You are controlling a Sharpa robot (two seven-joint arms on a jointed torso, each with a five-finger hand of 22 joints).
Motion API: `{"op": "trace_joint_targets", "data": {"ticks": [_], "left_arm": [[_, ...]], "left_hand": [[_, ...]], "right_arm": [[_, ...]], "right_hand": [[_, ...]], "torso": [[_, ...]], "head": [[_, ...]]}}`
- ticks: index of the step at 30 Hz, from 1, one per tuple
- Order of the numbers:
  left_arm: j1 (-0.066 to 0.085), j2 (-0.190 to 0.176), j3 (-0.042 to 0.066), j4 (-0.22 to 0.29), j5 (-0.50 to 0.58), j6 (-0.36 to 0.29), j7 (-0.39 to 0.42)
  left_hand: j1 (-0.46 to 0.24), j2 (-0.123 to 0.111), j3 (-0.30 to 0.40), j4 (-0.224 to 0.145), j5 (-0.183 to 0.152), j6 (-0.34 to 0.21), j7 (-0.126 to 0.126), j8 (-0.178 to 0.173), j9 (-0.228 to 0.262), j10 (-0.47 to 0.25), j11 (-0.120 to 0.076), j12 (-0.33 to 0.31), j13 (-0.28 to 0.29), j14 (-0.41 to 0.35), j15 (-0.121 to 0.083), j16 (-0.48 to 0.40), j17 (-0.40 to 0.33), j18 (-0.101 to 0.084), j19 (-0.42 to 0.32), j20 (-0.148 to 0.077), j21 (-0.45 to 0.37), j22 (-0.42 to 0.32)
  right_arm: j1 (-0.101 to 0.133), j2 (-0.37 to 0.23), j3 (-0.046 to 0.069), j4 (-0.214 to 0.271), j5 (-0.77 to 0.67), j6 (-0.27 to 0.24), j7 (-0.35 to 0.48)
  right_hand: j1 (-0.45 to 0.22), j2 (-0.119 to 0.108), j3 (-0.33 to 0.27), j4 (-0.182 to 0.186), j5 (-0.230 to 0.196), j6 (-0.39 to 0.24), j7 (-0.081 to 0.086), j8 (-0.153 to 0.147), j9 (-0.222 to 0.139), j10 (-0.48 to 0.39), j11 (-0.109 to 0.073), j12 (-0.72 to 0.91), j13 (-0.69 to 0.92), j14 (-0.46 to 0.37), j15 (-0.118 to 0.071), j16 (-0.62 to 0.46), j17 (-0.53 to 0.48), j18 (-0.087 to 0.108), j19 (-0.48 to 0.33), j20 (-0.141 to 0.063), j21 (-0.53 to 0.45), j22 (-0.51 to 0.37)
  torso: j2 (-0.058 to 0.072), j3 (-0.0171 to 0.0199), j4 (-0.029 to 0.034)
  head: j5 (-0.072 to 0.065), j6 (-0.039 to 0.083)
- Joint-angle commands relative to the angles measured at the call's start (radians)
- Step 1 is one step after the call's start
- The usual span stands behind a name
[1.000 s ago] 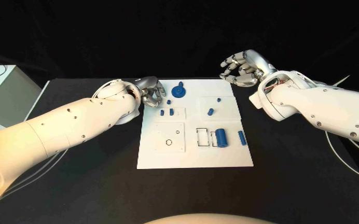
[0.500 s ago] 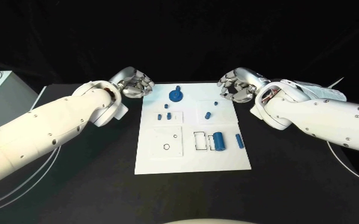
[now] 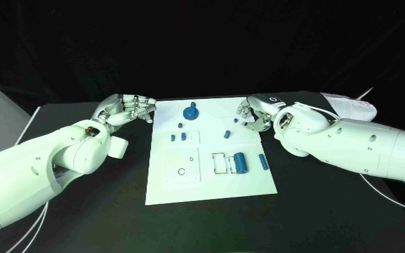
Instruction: Assemble the parts on the task board
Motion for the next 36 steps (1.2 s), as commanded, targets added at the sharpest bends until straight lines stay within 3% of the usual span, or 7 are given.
{"op": "trace_joint_targets", "data": {"ticks": [1, 4, 8, 16, 22, 27, 36], "left_arm": [[-0.012, -0.011, 0.009, 0.026, 0.116, 0.027, 0.074], [-0.021, -0.021, 0.014, 0.040, 0.124, 0.026, 0.079], [-0.026, -0.029, 0.017, 0.050, 0.130, 0.022, 0.081], [-0.028, -0.038, 0.018, 0.063, 0.137, 0.015, 0.079], [-0.029, -0.041, 0.019, 0.069, 0.141, 0.010, 0.074], [-0.029, -0.044, 0.019, 0.071, 0.146, 0.006, 0.070], [-0.029, -0.047, 0.019, 0.072, 0.152, 0.000, 0.066]], "left_hand": [[0.012, 0.004, -0.006, -0.002, -0.003, -0.006, -0.002, 0.006, -0.002, -0.006, -0.001, -0.003, -0.002, 0.003, 0.003, -0.007, -0.002, 0.014, 0.009, -0.001, -0.007, -0.003], [0.017, 0.006, -0.008, -0.002, -0.002, -0.005, -0.002, 0.006, -0.002, -0.007, -0.001, -0.003, -0.003, 0.004, 0.002, -0.010, -0.003, 0.014, 0.013, -0.001, -0.011, -0.006], [0.026, 0.009, -0.009, -0.004, -0.001, -0.004, -0.002, 0.008, -0.002, -0.007, -0.001, -0.004, -0.004, 0.005, 0.002, -0.013, -0.004, 0.014, 0.017, -0.003, -0.014, -0.009], [0.033, 0.013, -0.009, -0.006, 0.000, -0.002, -0.001, 0.009, -0.003, -0.007, -0.001, -0.004, -0.005, 0.006, 0.002, -0.017, -0.005, 0.014, 0.021, -0.004, -0.017, -0.011], [0.035, 0.015, -0.009, -0.006, 0.000, -0.003, 0.001, 0.009, -0.003, -0.007, 0.000, -0.004, -0.006, 0.006, 0.002, -0.018, -0.005, 0.014, 0.023, -0.004, -0.017, -0.012], [0.037, 0.017, -0.010, -0.005, 0.000, -0.007, 0.004, 0.007, -0.005, -0.008, 0.002, -0.004, -0.007, 0.008, 0.003, -0.020, -0.006, 0.014, 0.026, -0.005, -0.018, -0.013], [0.042, 0.020, -0.010, -0.006, 0.001, -0.009, 0.005, 0.006, -0.006, -0.008, 0.002, -0.004, -0.007, 0.010, 0.003, -0.021, -0.006, 0.014, 0.029, -0.005, -0.019, -0.013]], "right_arm": [[-0.008, 0.017, 0.000, -0.016, -0.101, 0.019, -0.072], [-0.012, 0.038, 0.000, -0.036, -0.112, 0.019, -0.082], [-0.015, 0.063, 0.000, -0.064, -0.118, 0.021, -0.087], [-0.017, 0.097, 0.000, -0.095, -0.105, 0.027, -0.082], [-0.018, 0.107, 0.000, -0.099, -0.089, 0.033, -0.073], [-0.018, 0.114, 0.000, -0.100, -0.077, 0.049, -0.067], [-0.021, 0.123, 0.000, -0.095, -0.068, 0.070, -0.062]], "right_hand": [[-0.003, 0.002, -0.001, -0.003, 0.000, 0.005, -0.002, -0.005, 0.000, -0.010, 0.002, -0.007, -0.004, 0.059, -0.002, -0.005, 0.061, -0.001, 0.017, -0.001, -0.005, 0.042], [-0.001, 0.003, 0.001, -0.004, 0.001, 0.007, -0.002, -0.004, 0.001, -0.010, 0.003, -0.008, -0.006, 0.059, -0.001, -0.006, 0.060, -0.001, 0.017, -0.001, -0.006, 0.042], [0.000, 0.007, 0.006, -0.004, 0.002, 0.012, -0.001, -0.004, 0.001, -0.010, 0.004, -0.011, -0.011, 0.059, 0.000, -0.006, 0.059, -0.001, 0.017, 0.000, -0.007, 0.041], [0.002, 0.023, 0.058, -0.001, -0.014, 0.033, 0.003, -0.004, 0.002, 0.010, 0.007, -0.018, -0.033, 0.060, 0.002, -0.004, 0.060, -0.001, 0.020, 0.003, -0.004, 0.044], [0.003, 0.031, 0.087, -0.003, -0.013, 0.048, 0.002, -0.001, 0.005, 0.025, 0.005, -0.019, -0.044, 0.060, 0.001, -0.003, 0.059, -0.002, 0.021, 0.002, -0.003, 0.046], [0.000, 0.043, 0.118, -0.014, -0.020, 0.082, -0.006, 0.014, 0.015, 0.052, -0.002, -0.017, -0.056, 0.060, -0.004, -0.002, 0.058, -0.001, 0.022, -0.001, -0.004, 0.047], [-0.006, 0.052, 0.132, -0.027, -0.024, 0.108, -0.013, 0.027, 0.025, 0.078, -0.010, -0.018, -0.063, 0.060, -0.010, -0.002, 0.056, -0.002, 0.023, -0.007, -0.002, 0.049]], "torso": [[-0.001, -0.0012, 0.0028], [0.001, 0.0000, -0.0012], [0.002, -0.0019, -0.0005], [0.003, -0.0006, -0.0023], [0.002, -0.0004, -0.0005], [0.002, 0.0004, -0.0034], [0.002, -0.0001, -0.0021]], "head": [[-0.001, 0.003], [0.002, 0.006], [-0.001, 0.009], [0.003, 0.005], [0.004, 0.001], [0.006, -0.003], [0.007, -0.006]]}}
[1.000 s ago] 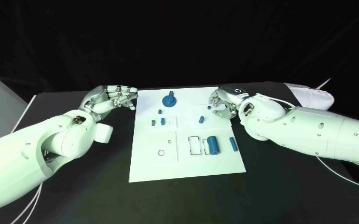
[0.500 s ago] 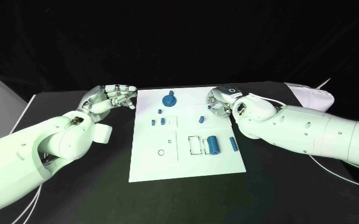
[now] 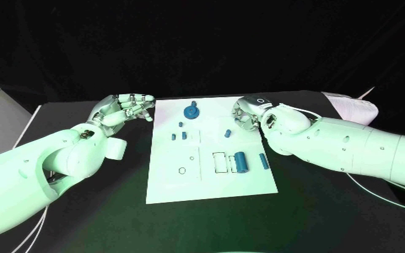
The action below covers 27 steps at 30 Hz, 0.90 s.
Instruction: Assemble the parts on the task board
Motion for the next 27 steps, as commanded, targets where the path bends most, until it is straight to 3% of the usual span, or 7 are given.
{"op": "trace_joint_targets", "data": {"ticks": [1, 5, 12, 20, 27], "left_arm": [[0.000, 0.000, 0.001, 0.003, 0.014, -0.002, 0.008], [0.000, -0.001, 0.001, 0.003, 0.015, -0.001, 0.007], [0.000, -0.001, 0.001, 0.001, 0.015, -0.002, 0.005], [0.000, -0.001, 0.001, 0.001, 0.016, -0.003, 0.003], [0.000, -0.001, 0.001, -0.003, 0.016, -0.004, 0.001]], "left_hand": [[0.012, 0.001, -0.005, 0.000, 0.001, -0.005, 0.002, 0.002, -0.001, -0.008, 0.002, -0.004, -0.001, 0.007, -0.001, -0.004, -0.001, 0.014, 0.006, 0.000, -0.005, -0.001], [0.015, 0.002, -0.005, -0.001, 0.001, -0.006, 0.002, 0.002, -0.001, -0.008, 0.003, -0.004, -0.001, 0.007, -0.001, -0.005, -0.001, 0.014, 0.007, 0.000, -0.005, -0.001], [0.017, 0.002, -0.005, -0.002, 0.001, -0.006, 0.003, 0.002, -0.002, -0.008, 0.003, -0.004, -0.002, 0.007, -0.001, -0.006, -0.001, 0.014, 0.008, 0.000, -0.005, -0.002], [0.019, 0.002, -0.006, -0.003, 0.000, -0.007, 0.004, 0.001, -0.002, -0.009, 0.004, -0.005, -0.002, 0.008, -0.001, -0.007, -0.002, 0.014, 0.009, -0.001, -0.005, -0.002], [0.020, 0.001, -0.008, -0.004, 0.000, -0.009, 0.005, 0.000, -0.003, -0.011, 0.005, -0.005, -0.003, 0.008, 0.000, -0.008, -0.002, 0.014, 0.010, -0.001, -0.005, -0.002]], "right_arm": [[-0.005, 0.005, -0.003, 0.006, 0.007, 0.045, 0.012], [-0.006, 0.007, -0.003, 0.008, 0.002, 0.050, 0.008], [-0.008, 0.007, -0.003, 0.013, -0.036, 0.037, -0.028], [-0.011, 0.008, -0.004, 0.021, -0.080, -0.009, -0.062], [-0.012, 0.002, -0.004, 0.035, -0.092, -0.081, -0.059]], "right_hand": [[0.000, 0.013, 0.009, -0.003, -0.004, 0.015, -0.002, 0.008, 0.004, 0.012, -0.003, -0.002, -0.002, 0.060, -0.011, -0.001, 0.057, -0.002, 0.023, -0.007, -0.002, 0.050], [0.000, 0.023, 0.016, -0.014, -0.001, 0.031, -0.007, 0.018, 0.012, 0.025, -0.008, -0.003, -0.005, 0.060, -0.015, -0.001, 0.056, -0.002, 0.023, -0.010, -0.001, 0.051], [0.019, 0.059, 0.060, -0.064, -0.008, 0.047, -0.010, 0.033, 0.031, 0.059, -0.015, -0.007, -0.013, 0.062, -0.023, 0.005, 0.063, -0.006, 0.029, -0.018, 0.015, 0.064], [0.021, 0.059, 0.077, -0.086, -0.011, 0.052, -0.012, 0.038, 0.038, 0.073, -0.018, -0.008, -0.015, 0.062, -0.025, 0.005, 0.062, -0.007, 0.031, -0.020, 0.022, 0.070], [0.019, 0.057, 0.082, -0.092, -0.012, 0.054, -0.013, 0.039, 0.040, 0.078, -0.019, -0.008, -0.016, 0.063, -0.025, 0.006, 0.064, -0.009, 0.032, -0.021, 0.029, 0.075]], "torso": [[0.000, -0.0005, 0.0003], [-0.001, -0.0001, -0.0003], [-0.001, -0.0004, -0.0001], [-0.001, -0.0002, -0.0004], [-0.002, 0.0000, -0.0002]], "head": [[0.000, -0.002], [0.001, -0.003], [-0.001, -0.005], [-0.003, -0.005], [-0.003, -0.004]]}}
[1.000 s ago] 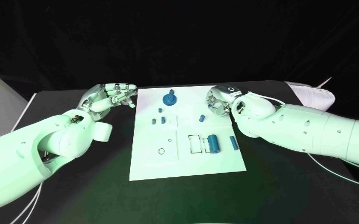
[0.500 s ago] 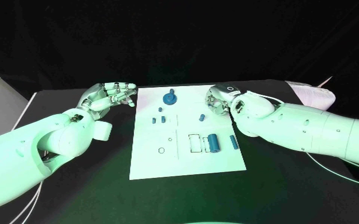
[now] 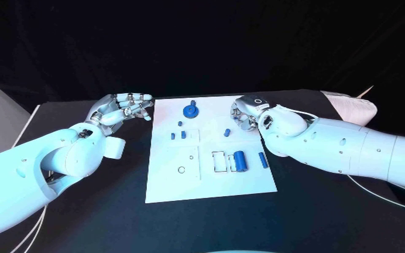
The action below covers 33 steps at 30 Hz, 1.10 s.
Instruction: Assemble the parts on the task board
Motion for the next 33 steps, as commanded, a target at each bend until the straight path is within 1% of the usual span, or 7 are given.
{"op": "trace_joint_targets", "data": {"ticks": [1, 10, 16, 19, 24, 28, 33], "left_arm": [[0.000, 0.001, 0.001, -0.001, 0.007, 0.001, 0.004], [0.000, 0.001, 0.001, -0.012, 0.010, 0.000, 0.001], [0.000, 0.001, 0.001, -0.018, 0.014, -0.001, 0.000], [0.000, 0.003, 0.001, -0.020, 0.016, -0.001, -0.001], [-0.001, 0.006, 0.001, -0.017, 0.020, -0.002, 0.000], [-0.005, 0.010, 0.001, -0.014, 0.023, -0.004, 0.002], [-0.009, 0.012, 0.001, -0.010, 0.026, -0.006, 0.004]], "left_hand": [[0.012, 0.000, -0.006, -0.001, 0.000, -0.007, 0.002, 0.000, -0.002, -0.008, 0.002, -0.006, -0.001, 0.008, 0.000, -0.005, -0.001, 0.014, 0.007, 0.003, -0.005, -0.001], [0.013, -0.001, -0.009, 0.000, 0.000, -0.012, 0.006, -0.003, -0.004, -0.013, 0.004, -0.008, -0.003, 0.009, 0.002, -0.008, -0.002, 0.013, 0.008, 0.003, -0.007, -0.002], [0.013, -0.001, -0.010, 0.000, 0.000, -0.014, 0.007, -0.004, -0.004, -0.015, 0.005, -0.008, -0.003, 0.009, 0.002, -0.009, -0.002, 0.013, 0.008, 0.003, -0.007, -0.002], [0.013, -0.001, -0.010, 0.001, 0.000, -0.015, 0.007, -0.005, -0.005, -0.016, 0.006, -0.009, -0.004, 0.009, 0.002, -0.009, -0.003, 0.013, 0.008, 0.003, -0.008, -0.002], [0.014, -0.001, -0.011, 0.001, 0.000, -0.017, 0.008, -0.006, -0.006, -0.017, 0.006, -0.009, -0.004, 0.009, 0.003, -0.010, -0.003, 0.013, 0.009, 0.004, -0.008, -0.003], [0.014, -0.001, -0.012, 0.001, 0.000, -0.018, 0.008, -0.006, -0.006, -0.018, 0.007, -0.009, -0.004, 0.009, 0.003, -0.010, -0.003, 0.013, 0.009, 0.004, -0.008, -0.003], [0.014, -0.001, -0.012, 0.001, 0.000, -0.018, 0.008, -0.006, -0.006, -0.018, 0.007, -0.009, -0.004, 0.009, 0.003, -0.010, -0.003, 0.013, 0.009, 0.004, -0.008, -0.003]], "right_arm": [[-0.002, -0.002, -0.001, 0.013, -0.033, -0.057, 0.000], [-0.001, -0.043, 0.002, 0.064, -0.020, -0.168, 0.032], [0.007, -0.086, 0.007, 0.122, 0.003, -0.212, 0.058], [0.010, -0.109, 0.009, 0.166, 0.022, -0.222, 0.072], [0.006, -0.130, 0.010, 0.249, 0.051, -0.220, 0.092], [-0.010, -0.126, 0.009, 0.301, 0.061, -0.213, 0.102], [-0.034, -0.103, 0.003, 0.343, 0.059, -0.198, 0.108]], "right_hand": [[0.003, 0.009, 0.010, -0.014, -0.001, 0.008, 0.002, 0.006, 0.001, 0.037, -0.028, 0.002, 0.001, 0.064, -0.006, 0.006, 0.064, -0.008, 0.031, -0.004, 0.005, 0.074], [-0.001, 0.007, 0.013, -0.017, -0.002, 0.010, 0.002, 0.008, 0.003, 0.040, -0.029, 0.002, 0.001, 0.065, -0.006, 0.008, 0.067, -0.011, 0.033, -0.005, 0.016, 0.082], [-0.003, 0.007, 0.013, -0.018, -0.002, 0.011, 0.002, 0.008, 0.004, 0.042, -0.029, 0.002, 0.001, 0.066, -0.006, 0.010, 0.068, -0.011, 0.034, -0.005, 0.019, 0.084], [-0.003, 0.006, 0.013, -0.018, -0.003, 0.011, 0.002, 0.009, 0.004, 0.042, -0.029, 0.002, 0.001, 0.066, -0.006, 0.010, 0.068, -0.012, 0.035, -0.006, 0.021, 0.085], [-0.004, 0.006, 0.013, -0.019, -0.002, 0.011, 0.002, 0.009, 0.004, 0.042, -0.029, 0.002, 0.001, 0.066, -0.006, 0.010, 0.068, -0.012, 0.035, -0.006, 0.022, 0.086], [-0.005, 0.006, 0.014, -0.019, -0.002, 0.011, 0.002, 0.009, 0.004, 0.042, -0.029, 0.001, 0.001, 0.065, -0.006, 0.009, 0.067, -0.011, 0.034, -0.006, 0.019, 0.084], [-0.005, 0.006, 0.014, -0.019, -0.001, 0.011, 0.002, 0.009, 0.004, 0.042, -0.029, 0.001, 0.000, 0.065, -0.006, 0.009, 0.066, -0.011, 0.034, -0.006, 0.017, 0.083]], "torso": [[0.000, 0.0002, 0.0004], [-0.001, 0.0009, -0.0016], [-0.001, 0.0011, -0.0015], [-0.001, 0.0006, -0.0015], [0.000, 0.0004, -0.0015], [0.000, -0.0019, -0.0011], [0.000, -0.0019, 0.0009]], "head": [[0.000, 0.001], [0.003, 0.003], [0.006, 0.005], [0.009, 0.006], [0.023, 0.005], [0.031, 0.002], [0.047, -0.004]]}}
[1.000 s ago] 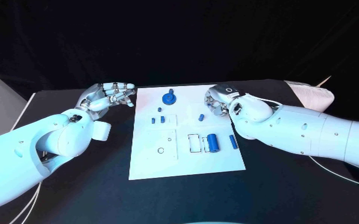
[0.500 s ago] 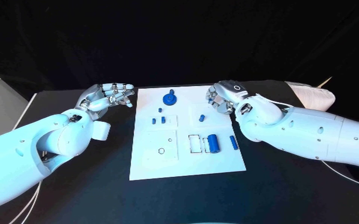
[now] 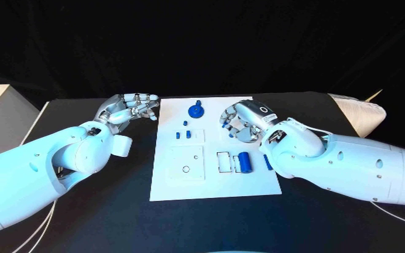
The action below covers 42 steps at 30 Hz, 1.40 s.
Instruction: Assemble the parts on the task board
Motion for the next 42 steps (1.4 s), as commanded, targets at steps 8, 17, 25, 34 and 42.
{"op": "trace_joint_targets", "data": {"ticks": [8, 17, 25, 34, 42], "left_arm": [[-0.002, 0.001, 0.001, 0.013, 0.017, -0.007, 0.009], [-0.002, 0.002, 0.001, 0.021, 0.020, -0.005, 0.004], [-0.002, 0.002, 0.001, 0.024, 0.021, -0.003, 0.003], [-0.002, -0.001, 0.001, 0.025, 0.021, 0.000, 0.001], [-0.002, -0.003, 0.001, 0.025, 0.022, 0.002, -0.002]], "left_hand": [[0.011, 0.003, -0.007, 0.001, 0.000, -0.008, -0.002, -0.006, -0.002, -0.008, 0.003, -0.005, -0.001, 0.006, 0.000, -0.007, -0.001, 0.013, 0.005, 0.000, -0.005, -0.001], [0.011, 0.003, -0.008, 0.001, 0.000, -0.009, -0.002, -0.007, -0.002, -0.009, 0.004, -0.005, -0.001, 0.006, 0.000, -0.008, -0.001, 0.013, 0.006, 0.000, -0.006, -0.002], [0.011, 0.003, -0.008, 0.001, 0.000, -0.009, -0.002, -0.007, -0.002, -0.009, 0.004, -0.005, -0.001, 0.006, 0.000, -0.008, -0.001, 0.013, 0.006, 0.000, -0.006, -0.002], [0.011, 0.003, -0.008, 0.001, 0.000, -0.009, -0.002, -0.007, -0.002, -0.009, 0.004, -0.005, -0.001, 0.006, 0.000, -0.008, -0.001, 0.013, 0.006, 0.000, -0.006, -0.002], [0.011, 0.003, -0.010, 0.003, 0.000, -0.009, -0.001, -0.007, -0.003, -0.010, 0.004, -0.004, -0.002, 0.007, 0.001, -0.009, -0.002, 0.012, 0.006, 0.001, -0.007, -0.002]], "right_arm": [[-0.050, 0.065, -0.015, 0.018, 0.000, 0.046, 0.026], [-0.084, 0.117, -0.019, -0.009, -0.016, 0.087, 0.004], [-0.102, 0.149, -0.020, -0.035, -0.039, 0.098, -0.020], [-0.111, 0.165, -0.020, -0.040, -0.073, 0.080, -0.033], [-0.113, 0.173, -0.019, -0.043, -0.102, 0.057, -0.045]], "right_hand": [[-0.007, 0.005, 0.000, -0.005, 0.004, 0.007, -0.001, 0.004, 0.002, 0.039, -0.032, 0.005, 0.001, 0.063, -0.004, 0.003, 0.064, -0.010, 0.033, -0.006, -0.002, 0.081], [-0.009, 0.005, 0.001, -0.005, 0.005, 0.006, 0.000, 0.003, 0.002, 0.038, -0.031, 0.003, 0.000, 0.062, -0.004, 0.001, 0.060, -0.009, 0.031, -0.007, -0.008, 0.078], [-0.010, 0.005, 0.002, -0.006, 0.007, 0.006, 0.000, 0.003, 0.002, 0.038, -0.031, 0.003, 0.000, 0.062, -0.004, 0.000, 0.058, -0.008, 0.031, -0.007, -0.011, 0.076], [-0.011, 0.005, 0.004, -0.008, 0.011, 0.006, 0.001, 0.003, 0.003, 0.038, -0.031, 0.002, -0.001, 0.062, -0.004, -0.001, 0.058, -0.008, 0.031, -0.007, -0.010, 0.077], [-0.012, 0.005, 0.004, -0.009, 0.012, 0.006, 0.001, 0.003, 0.003, 0.038, -0.031, 0.002, -0.001, 0.062, -0.004, 0.000, 0.059, -0.009, 0.031, -0.007, -0.009, 0.077]], "torso": [[0.002, -0.0027, 0.0024], [0.002, 0.0001, 0.0010], [0.002, 0.0002, 0.0014], [0.002, -0.0001, 0.0017], [0.002, 0.0003, 0.0008]], "head": [[0.028, -0.017], [0.045, -0.032], [0.055, -0.044], [0.064, -0.050], [0.066, -0.052]]}}
